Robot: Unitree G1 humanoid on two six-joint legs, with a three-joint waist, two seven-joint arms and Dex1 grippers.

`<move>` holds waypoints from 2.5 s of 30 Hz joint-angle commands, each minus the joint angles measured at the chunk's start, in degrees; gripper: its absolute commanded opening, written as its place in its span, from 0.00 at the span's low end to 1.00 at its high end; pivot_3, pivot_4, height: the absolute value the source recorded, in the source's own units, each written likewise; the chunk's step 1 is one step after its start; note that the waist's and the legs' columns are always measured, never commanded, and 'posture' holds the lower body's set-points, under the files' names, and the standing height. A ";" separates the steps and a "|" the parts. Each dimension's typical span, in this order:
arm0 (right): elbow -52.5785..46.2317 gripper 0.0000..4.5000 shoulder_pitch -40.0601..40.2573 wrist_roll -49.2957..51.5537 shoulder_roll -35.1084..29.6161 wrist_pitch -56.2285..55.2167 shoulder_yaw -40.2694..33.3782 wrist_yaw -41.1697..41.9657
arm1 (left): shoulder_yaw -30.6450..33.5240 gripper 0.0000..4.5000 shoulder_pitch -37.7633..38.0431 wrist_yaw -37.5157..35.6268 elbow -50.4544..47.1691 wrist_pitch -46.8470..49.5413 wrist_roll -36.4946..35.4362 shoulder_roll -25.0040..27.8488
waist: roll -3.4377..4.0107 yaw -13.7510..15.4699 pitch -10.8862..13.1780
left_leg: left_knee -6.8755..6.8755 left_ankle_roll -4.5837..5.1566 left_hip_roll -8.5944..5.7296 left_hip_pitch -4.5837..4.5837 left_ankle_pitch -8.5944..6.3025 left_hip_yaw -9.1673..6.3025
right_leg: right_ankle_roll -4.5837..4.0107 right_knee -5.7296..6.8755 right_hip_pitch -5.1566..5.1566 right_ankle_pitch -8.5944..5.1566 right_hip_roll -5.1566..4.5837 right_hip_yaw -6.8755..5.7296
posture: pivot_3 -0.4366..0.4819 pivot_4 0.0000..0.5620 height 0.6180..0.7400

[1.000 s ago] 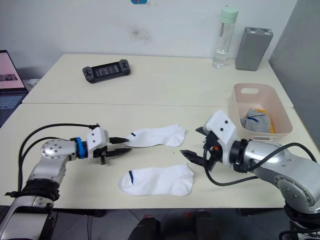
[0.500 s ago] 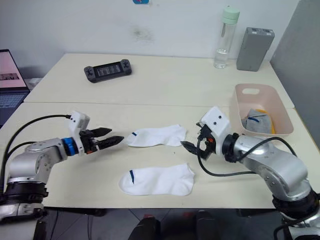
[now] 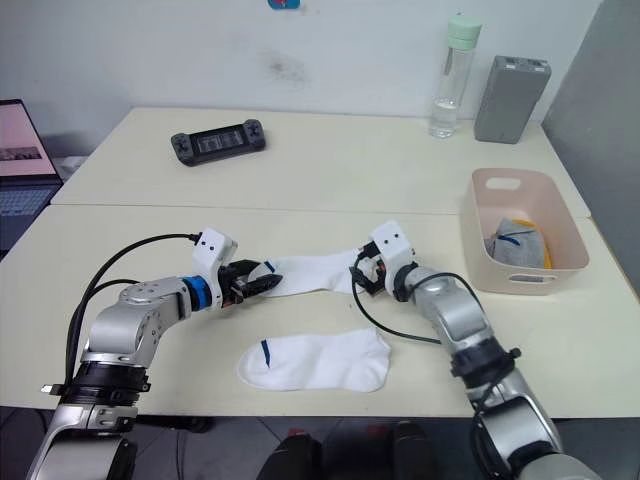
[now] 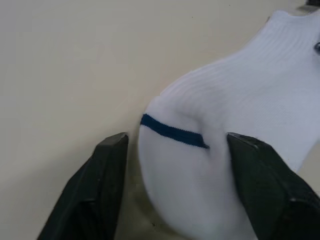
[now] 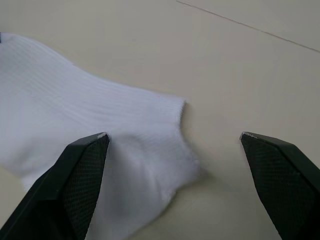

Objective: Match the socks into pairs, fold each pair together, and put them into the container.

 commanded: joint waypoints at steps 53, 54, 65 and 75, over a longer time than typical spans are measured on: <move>-31.28 1.00 16.43 0.94 -5.29 16.23 -10.28 1.23 | -3.06 0.99 -2.85 -1.17 2.46 -4.92 2.43 -3.50 | 0.03 -0.10 -0.01 | -0.04 0.00 -0.02 -0.06 0.00 -0.03 | 0.01 -0.05 -0.03 -0.01 -0.01 -0.02 | 0.48 0.27 1.00; -30.53 1.00 16.87 0.28 -5.33 15.96 -9.79 0.83 | -3.82 0.99 -3.16 -1.21 3.29 -5.21 3.05 -3.84 | 0.03 -0.10 -0.01 | -0.04 0.00 -0.01 -0.05 0.00 -0.04 | 0.01 -0.04 -0.02 -0.01 0.00 -0.03 | 0.48 0.27 1.00; -28.81 0.32 17.83 -0.29 -3.87 15.23 -6.31 2.03 | -4.59 0.45 -2.85 -2.55 2.12 -2.60 2.70 -5.13 | 0.03 -0.15 -0.02 | -0.05 0.00 -0.01 0.13 0.00 -0.01 | 0.02 -0.01 0.12 -0.01 0.01 0.00 | 0.48 0.27 1.00; -40.05 0.00 18.07 9.69 -4.87 21.95 -14.43 6.50 | 4.31 0.00 0.10 -4.16 -10.17 5.72 -9.07 -3.57 | 0.03 -0.14 -0.01 | -0.05 0.00 0.02 0.03 0.00 -0.08 | 0.02 -0.03 0.05 -0.01 0.01 -0.05 | 0.48 0.27 1.00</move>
